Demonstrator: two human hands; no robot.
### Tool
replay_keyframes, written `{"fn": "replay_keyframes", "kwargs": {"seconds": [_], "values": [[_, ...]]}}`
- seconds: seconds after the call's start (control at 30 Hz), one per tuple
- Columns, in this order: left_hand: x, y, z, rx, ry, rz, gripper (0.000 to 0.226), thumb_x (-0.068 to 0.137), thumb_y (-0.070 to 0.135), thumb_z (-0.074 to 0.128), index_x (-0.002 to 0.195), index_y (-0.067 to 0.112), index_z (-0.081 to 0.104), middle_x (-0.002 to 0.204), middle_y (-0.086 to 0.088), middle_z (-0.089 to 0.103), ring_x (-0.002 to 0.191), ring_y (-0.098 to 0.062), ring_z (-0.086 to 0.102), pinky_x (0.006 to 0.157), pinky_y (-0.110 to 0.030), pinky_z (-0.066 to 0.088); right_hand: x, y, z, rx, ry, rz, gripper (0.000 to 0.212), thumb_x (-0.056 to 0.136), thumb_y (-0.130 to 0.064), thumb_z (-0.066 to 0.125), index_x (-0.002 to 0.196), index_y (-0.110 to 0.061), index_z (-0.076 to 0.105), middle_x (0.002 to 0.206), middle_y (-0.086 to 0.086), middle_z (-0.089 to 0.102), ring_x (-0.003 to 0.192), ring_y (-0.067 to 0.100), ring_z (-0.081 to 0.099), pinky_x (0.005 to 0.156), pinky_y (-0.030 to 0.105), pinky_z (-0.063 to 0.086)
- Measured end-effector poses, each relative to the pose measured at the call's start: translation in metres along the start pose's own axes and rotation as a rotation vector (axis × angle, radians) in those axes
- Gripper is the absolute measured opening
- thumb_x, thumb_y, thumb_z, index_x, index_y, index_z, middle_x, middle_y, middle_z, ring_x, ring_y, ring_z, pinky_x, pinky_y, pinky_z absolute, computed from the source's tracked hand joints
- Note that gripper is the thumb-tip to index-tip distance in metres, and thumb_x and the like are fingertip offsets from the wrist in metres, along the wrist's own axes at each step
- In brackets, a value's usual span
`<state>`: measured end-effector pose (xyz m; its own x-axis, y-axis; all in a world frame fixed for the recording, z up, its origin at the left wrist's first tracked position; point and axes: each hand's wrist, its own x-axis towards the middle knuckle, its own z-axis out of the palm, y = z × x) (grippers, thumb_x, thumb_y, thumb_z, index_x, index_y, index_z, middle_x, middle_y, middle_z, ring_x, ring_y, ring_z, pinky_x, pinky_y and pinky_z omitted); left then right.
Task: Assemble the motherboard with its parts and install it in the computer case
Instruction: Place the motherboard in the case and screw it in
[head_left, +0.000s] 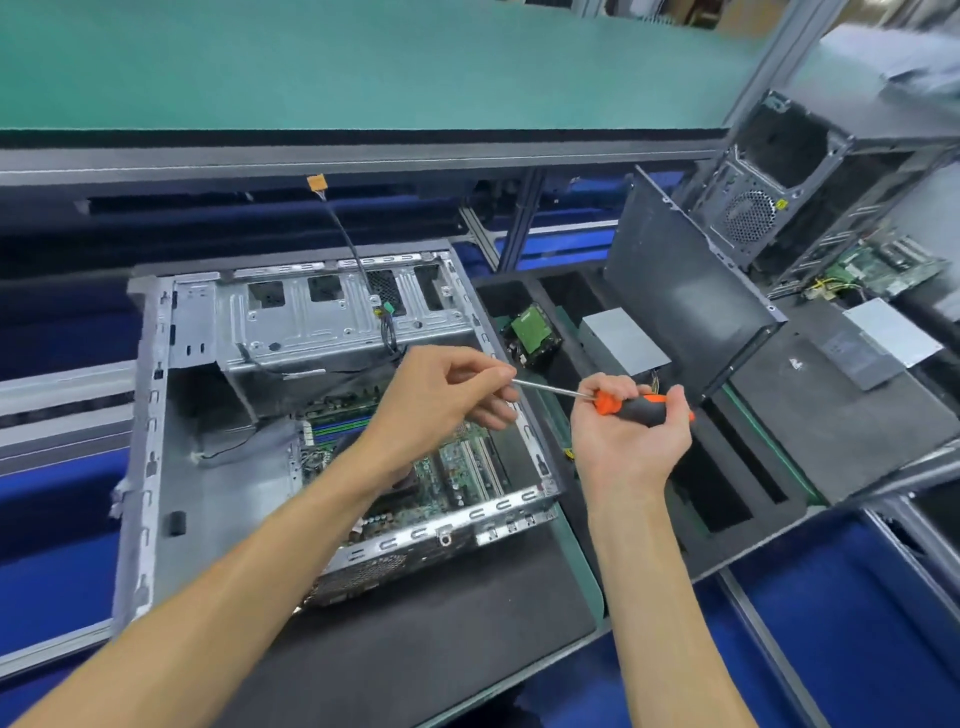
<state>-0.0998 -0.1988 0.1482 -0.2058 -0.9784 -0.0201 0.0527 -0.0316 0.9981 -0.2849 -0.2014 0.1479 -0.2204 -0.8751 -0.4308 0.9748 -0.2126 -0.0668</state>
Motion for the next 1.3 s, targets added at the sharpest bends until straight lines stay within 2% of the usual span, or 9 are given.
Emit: {"fn": "replay_keyframes", "kwargs": {"seconds": [0.1,0.27,0.43,0.63,0.83,1.1,1.17,1.23,1.3], "values": [[-0.003,-0.005,-0.009,-0.138,0.042,-0.04,0.013,0.093,0.015,0.069,0.101,0.008,0.077,0.089,-0.014,0.077,0.082,-0.031,0.075,0.069,-0.029,0.061,-0.002,0.004,0.002,0.002,-0.005,-0.006,0.031,0.1,-0.031,0.058,0.079,-0.013,0.043,0.067,0.002,0.039,0.054,0.015,0.036,0.057,0.022,0.037],[-0.005,-0.014,-0.015,-0.169,0.002,-0.068,0.013,0.093,0.012,0.069,0.102,0.005,0.076,0.09,-0.017,0.076,0.084,-0.033,0.075,0.071,-0.033,0.062,-0.001,0.014,0.002,-0.031,-0.034,0.001,0.031,0.1,-0.031,0.056,0.078,-0.014,0.043,0.067,0.001,0.038,0.052,0.015,0.035,0.051,0.024,0.039],[-0.006,-0.017,-0.02,-0.297,0.056,-0.076,0.014,0.092,0.013,0.069,0.1,0.005,0.077,0.093,-0.021,0.075,0.085,-0.034,0.075,0.069,-0.028,0.061,0.006,0.022,0.001,-0.078,-0.067,-0.011,0.031,0.1,-0.031,0.053,0.077,-0.014,0.042,0.065,0.002,0.038,0.048,0.017,0.035,0.049,0.026,0.041],[-0.006,-0.02,-0.025,-0.187,0.054,-0.046,0.014,0.094,0.008,0.067,0.104,0.001,0.074,0.091,-0.018,0.076,0.083,-0.033,0.075,0.071,-0.029,0.061,0.013,0.022,-0.007,-0.093,-0.077,-0.007,0.03,0.099,-0.032,0.055,0.079,-0.014,0.043,0.066,0.003,0.039,0.048,0.017,0.034,0.05,0.026,0.04],[-0.004,-0.019,-0.024,0.031,0.068,0.011,0.011,0.093,0.001,0.067,0.1,0.002,0.075,0.083,-0.013,0.077,0.078,-0.028,0.076,0.072,-0.034,0.063,0.015,0.022,-0.009,-0.111,-0.072,-0.017,0.031,0.099,-0.033,0.055,0.079,-0.014,0.043,0.065,0.002,0.04,0.051,0.016,0.033,0.051,0.025,0.039],[-0.002,-0.021,-0.024,0.023,0.074,0.003,0.011,0.093,0.004,0.067,0.101,0.004,0.076,0.084,-0.013,0.077,0.079,-0.028,0.076,0.07,-0.029,0.062,0.016,0.022,-0.01,-0.172,-0.083,-0.032,0.03,0.099,-0.034,0.055,0.081,-0.014,0.045,0.068,0.003,0.042,0.055,0.016,0.036,0.059,0.025,0.039],[0.0,-0.022,-0.027,-0.034,0.085,-0.012,0.012,0.091,0.003,0.069,0.1,0.004,0.077,0.085,-0.016,0.076,0.079,-0.03,0.075,0.071,-0.029,0.061,0.015,0.023,-0.011,-0.278,-0.083,-0.041,0.03,0.1,-0.037,0.055,0.082,-0.015,0.048,0.07,0.004,0.047,0.059,0.018,0.045,0.066,0.027,0.044],[0.002,-0.023,-0.032,-0.081,0.125,-0.03,0.012,0.089,0.005,0.072,0.098,0.007,0.079,0.084,-0.018,0.075,0.078,-0.031,0.074,0.074,-0.03,0.062,0.016,0.023,-0.013,-0.517,-0.044,-0.075,0.031,0.099,-0.045,0.055,0.087,-0.016,0.054,0.076,0.004,0.056,0.069,0.019,0.055,0.07,0.03,0.048],[0.006,-0.023,-0.039,-0.108,0.168,-0.051,0.012,0.088,0.006,0.073,0.098,0.009,0.08,0.083,-0.018,0.075,0.076,-0.029,0.074,0.076,-0.034,0.062,0.017,0.023,-0.015,-0.766,-0.01,-0.092,0.035,0.099,-0.051,0.054,0.094,-0.017,0.06,0.084,0.003,0.06,0.072,0.017,0.054,0.068,0.028,0.047]]}}
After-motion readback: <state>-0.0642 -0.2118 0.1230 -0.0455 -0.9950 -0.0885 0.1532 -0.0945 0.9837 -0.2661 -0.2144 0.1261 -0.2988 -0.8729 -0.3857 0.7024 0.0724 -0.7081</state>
